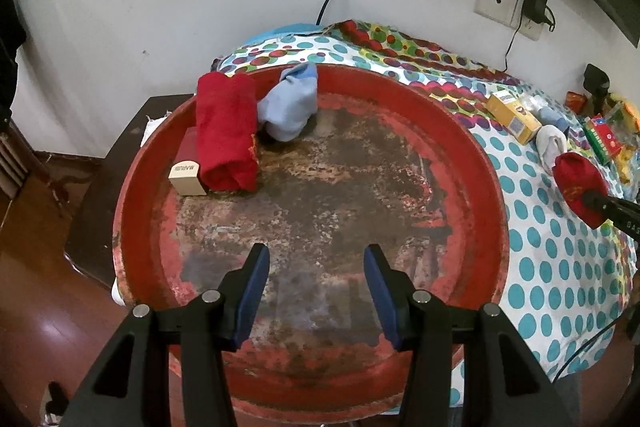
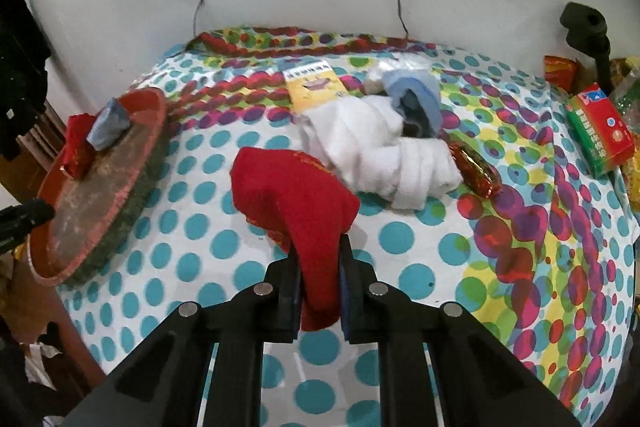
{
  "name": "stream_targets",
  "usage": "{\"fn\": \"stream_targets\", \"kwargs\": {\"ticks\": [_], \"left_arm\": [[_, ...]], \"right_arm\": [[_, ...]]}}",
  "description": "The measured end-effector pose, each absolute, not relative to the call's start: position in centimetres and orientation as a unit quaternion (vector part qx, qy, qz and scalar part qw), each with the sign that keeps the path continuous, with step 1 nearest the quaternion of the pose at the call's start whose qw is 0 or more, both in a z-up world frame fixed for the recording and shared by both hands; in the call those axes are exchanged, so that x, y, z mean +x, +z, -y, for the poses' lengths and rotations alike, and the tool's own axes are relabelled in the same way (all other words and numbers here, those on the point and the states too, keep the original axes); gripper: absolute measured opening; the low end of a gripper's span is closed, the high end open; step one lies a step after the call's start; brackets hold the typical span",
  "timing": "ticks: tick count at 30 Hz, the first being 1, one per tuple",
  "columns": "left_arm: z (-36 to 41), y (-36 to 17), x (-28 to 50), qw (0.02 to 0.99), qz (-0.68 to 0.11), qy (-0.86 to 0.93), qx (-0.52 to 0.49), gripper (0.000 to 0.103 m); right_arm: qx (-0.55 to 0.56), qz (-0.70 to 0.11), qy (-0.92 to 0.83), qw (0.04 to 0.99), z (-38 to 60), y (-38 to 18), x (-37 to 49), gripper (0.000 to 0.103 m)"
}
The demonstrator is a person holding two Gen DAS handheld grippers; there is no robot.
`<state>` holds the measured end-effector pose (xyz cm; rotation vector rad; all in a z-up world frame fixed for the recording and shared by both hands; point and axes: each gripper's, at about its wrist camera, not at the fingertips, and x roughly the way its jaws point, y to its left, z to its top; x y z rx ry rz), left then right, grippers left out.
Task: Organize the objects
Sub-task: 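Carry the held red sock with the right tool over the red tray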
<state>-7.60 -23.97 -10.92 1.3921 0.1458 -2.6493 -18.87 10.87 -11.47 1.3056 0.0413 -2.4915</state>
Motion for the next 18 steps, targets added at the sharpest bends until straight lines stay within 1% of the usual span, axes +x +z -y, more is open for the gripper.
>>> {"fn": "stream_targets", "kwargs": {"ticks": [5, 9, 18], "left_arm": [[23.8, -10.8, -7.6, 0.086, -0.03, -0.883, 0.46, 0.05], [24.4, -11.1, -7.6, 0.083, -0.04, -0.881, 0.464, 0.05], [25.1, -11.2, -7.5, 0.095, -0.027, -0.881, 0.463, 0.05]], "right_arm": [[0.448, -0.017, -0.875, 0.18, -9.5, -10.1, -18.2, 0.014], [0.442, -0.021, -0.876, 0.19, -8.2, -9.2, -17.8, 0.014], [0.434, -0.019, -0.873, 0.222, -4.8, -7.6, -17.6, 0.014]]}}
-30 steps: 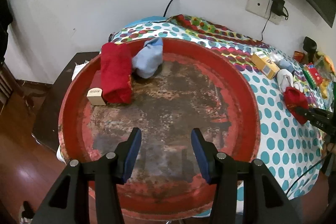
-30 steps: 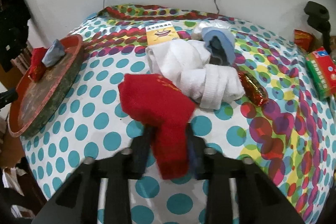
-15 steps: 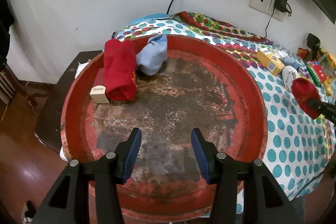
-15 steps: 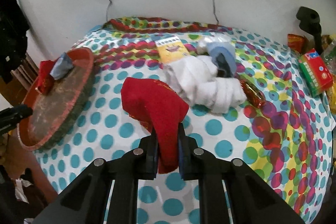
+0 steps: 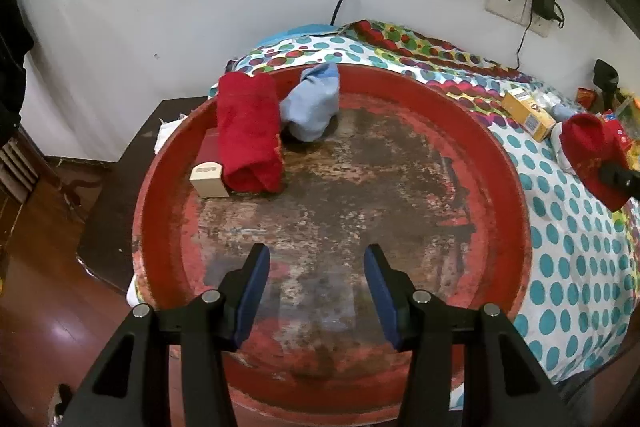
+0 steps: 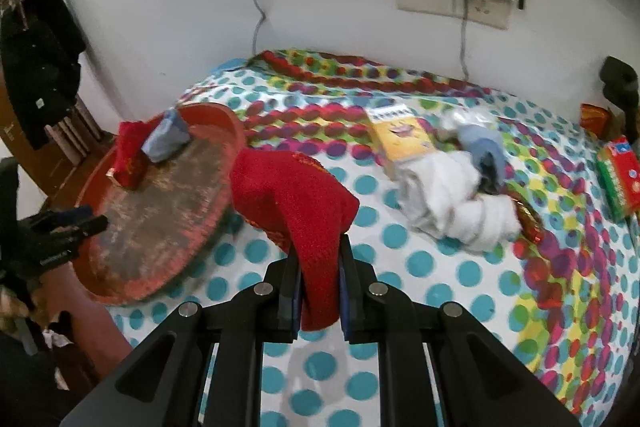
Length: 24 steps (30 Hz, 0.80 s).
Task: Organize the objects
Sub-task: 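Carry the held red sock with the right tool over the red tray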
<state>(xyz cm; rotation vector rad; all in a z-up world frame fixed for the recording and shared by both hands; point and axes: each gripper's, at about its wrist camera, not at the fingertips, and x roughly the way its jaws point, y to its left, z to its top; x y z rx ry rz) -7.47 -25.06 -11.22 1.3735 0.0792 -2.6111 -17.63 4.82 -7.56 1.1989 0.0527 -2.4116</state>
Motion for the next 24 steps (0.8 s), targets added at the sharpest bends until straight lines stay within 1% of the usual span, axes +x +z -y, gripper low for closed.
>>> {"fn": "stream_targets", "kwargs": {"ticks": [13, 24], "left_arm": [[27.0, -11.2, -7.0, 0.11, -0.042, -0.879, 0.462, 0.05], [28.7, -11.3, -6.7, 0.123, -0.054, -0.876, 0.463, 0.05]], "right_arm": [[0.431, -0.062, -0.858, 0.27, 2.9, -6.7, -18.0, 0.014], [0.447, -0.087, -0.837, 0.303, 9.4, -7.6, -19.2, 0.014]]}}
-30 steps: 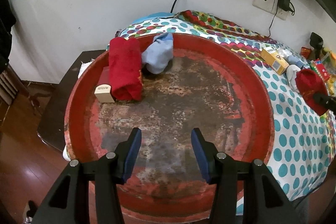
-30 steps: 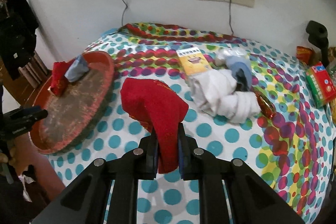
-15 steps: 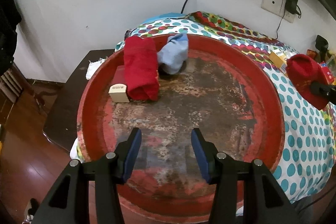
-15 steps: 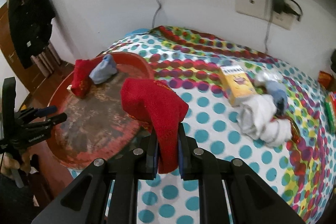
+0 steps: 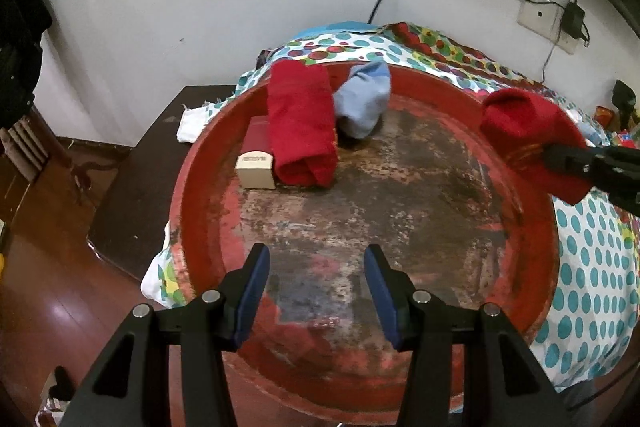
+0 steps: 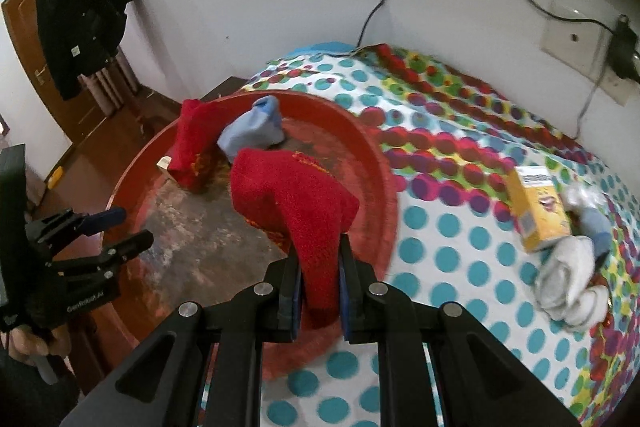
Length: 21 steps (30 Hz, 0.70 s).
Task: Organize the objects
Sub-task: 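Carry the held red sock with the right tool over the red tray, then lower the red sock onto the tray beside the others and open right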
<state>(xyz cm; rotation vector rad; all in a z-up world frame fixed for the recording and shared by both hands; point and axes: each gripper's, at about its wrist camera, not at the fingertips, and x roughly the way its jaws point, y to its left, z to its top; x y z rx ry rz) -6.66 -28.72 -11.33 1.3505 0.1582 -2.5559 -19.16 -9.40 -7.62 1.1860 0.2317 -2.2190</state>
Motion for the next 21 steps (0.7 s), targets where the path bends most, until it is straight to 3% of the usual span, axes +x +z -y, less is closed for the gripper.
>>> {"fn": "stream_targets", "kwargs": {"ticks": [21], "left_arm": [[30.3, -11.4, -6.2, 0.124, -0.077, -0.876, 0.46, 0.05]], "right_arm": [[0.468, -0.11, -0.837, 0.26, 17.2, -10.8, -25.9, 0.014]]}}
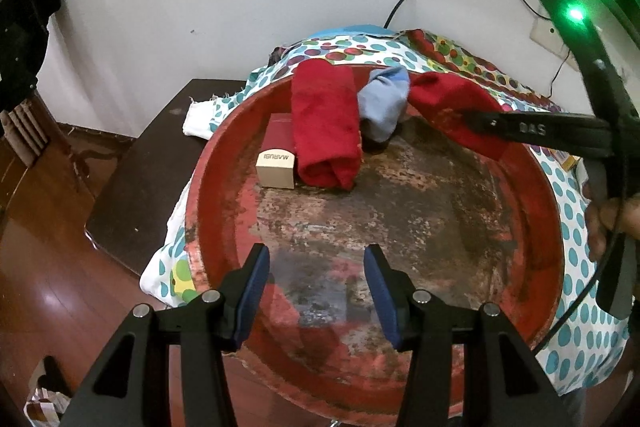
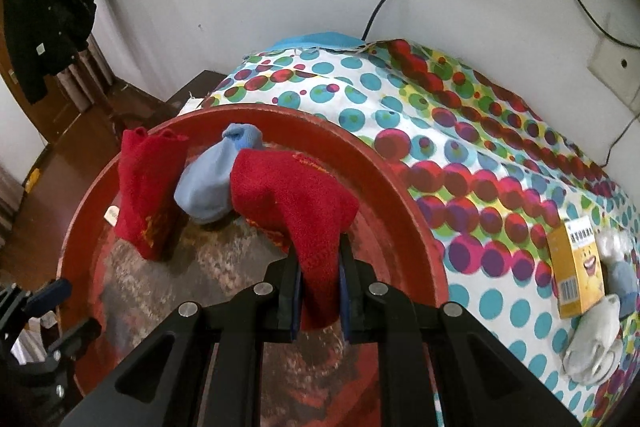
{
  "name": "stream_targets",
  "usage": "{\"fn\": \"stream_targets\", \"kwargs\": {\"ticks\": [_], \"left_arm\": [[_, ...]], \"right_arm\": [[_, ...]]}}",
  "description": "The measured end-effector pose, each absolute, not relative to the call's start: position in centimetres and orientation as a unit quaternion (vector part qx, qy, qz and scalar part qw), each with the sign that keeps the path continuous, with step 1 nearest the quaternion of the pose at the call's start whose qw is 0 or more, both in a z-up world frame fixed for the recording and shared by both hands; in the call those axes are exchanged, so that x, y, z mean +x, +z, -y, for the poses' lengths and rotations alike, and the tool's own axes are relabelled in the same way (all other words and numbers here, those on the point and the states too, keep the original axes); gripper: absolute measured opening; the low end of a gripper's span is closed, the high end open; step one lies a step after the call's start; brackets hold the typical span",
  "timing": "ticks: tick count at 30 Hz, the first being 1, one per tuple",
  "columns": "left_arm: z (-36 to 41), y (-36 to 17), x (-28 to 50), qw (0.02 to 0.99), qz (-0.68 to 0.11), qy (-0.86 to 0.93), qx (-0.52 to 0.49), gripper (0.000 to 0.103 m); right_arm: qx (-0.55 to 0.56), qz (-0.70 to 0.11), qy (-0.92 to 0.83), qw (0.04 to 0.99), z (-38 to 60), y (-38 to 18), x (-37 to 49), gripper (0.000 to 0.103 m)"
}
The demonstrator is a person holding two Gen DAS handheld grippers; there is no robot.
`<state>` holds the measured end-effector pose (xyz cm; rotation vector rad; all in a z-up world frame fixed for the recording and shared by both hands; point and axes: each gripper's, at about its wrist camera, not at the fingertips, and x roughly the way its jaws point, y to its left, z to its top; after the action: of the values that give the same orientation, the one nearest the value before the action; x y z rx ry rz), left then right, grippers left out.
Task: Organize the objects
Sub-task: 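Lower the red sock onto the tray beside the others and open right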
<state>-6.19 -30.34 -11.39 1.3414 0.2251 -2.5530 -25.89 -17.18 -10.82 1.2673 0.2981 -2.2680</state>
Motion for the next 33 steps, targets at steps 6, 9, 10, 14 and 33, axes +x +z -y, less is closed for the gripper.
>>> {"fn": "stream_targets", "kwargs": {"ticks": [6, 9, 10, 14, 33], "left_arm": [[30.2, -11.6, -6.5, 0.121, -0.081, -0.874, 0.463, 0.05], [30.1, -11.6, -6.5, 0.121, -0.08, -0.874, 0.463, 0.05], [30.1, -11.6, -6.5, 0.121, -0.08, -0.874, 0.463, 0.05], [29.8, -11.7, -6.5, 0.117, -0.077, -0.875, 0.464, 0.05], [26.6, -11.7, -7.1, 0.097, -0.04, -0.878, 0.467, 0.05]], "right_arm": [[0.481, -0.117, -0.828, 0.263, 18.1, -11.8, -26.5, 0.019], [0.468, -0.136, -0.833, 0.261, 18.2, -11.8, -26.0, 0.046], [0.46, -0.142, -0.836, 0.263, 18.1, -11.6, -25.7, 0.053], [0.447, -0.143, -0.841, 0.27, 17.3, -10.5, -24.6, 0.054], [0.432, -0.103, -0.854, 0.271, 9.2, -7.8, -19.9, 0.058]]}}
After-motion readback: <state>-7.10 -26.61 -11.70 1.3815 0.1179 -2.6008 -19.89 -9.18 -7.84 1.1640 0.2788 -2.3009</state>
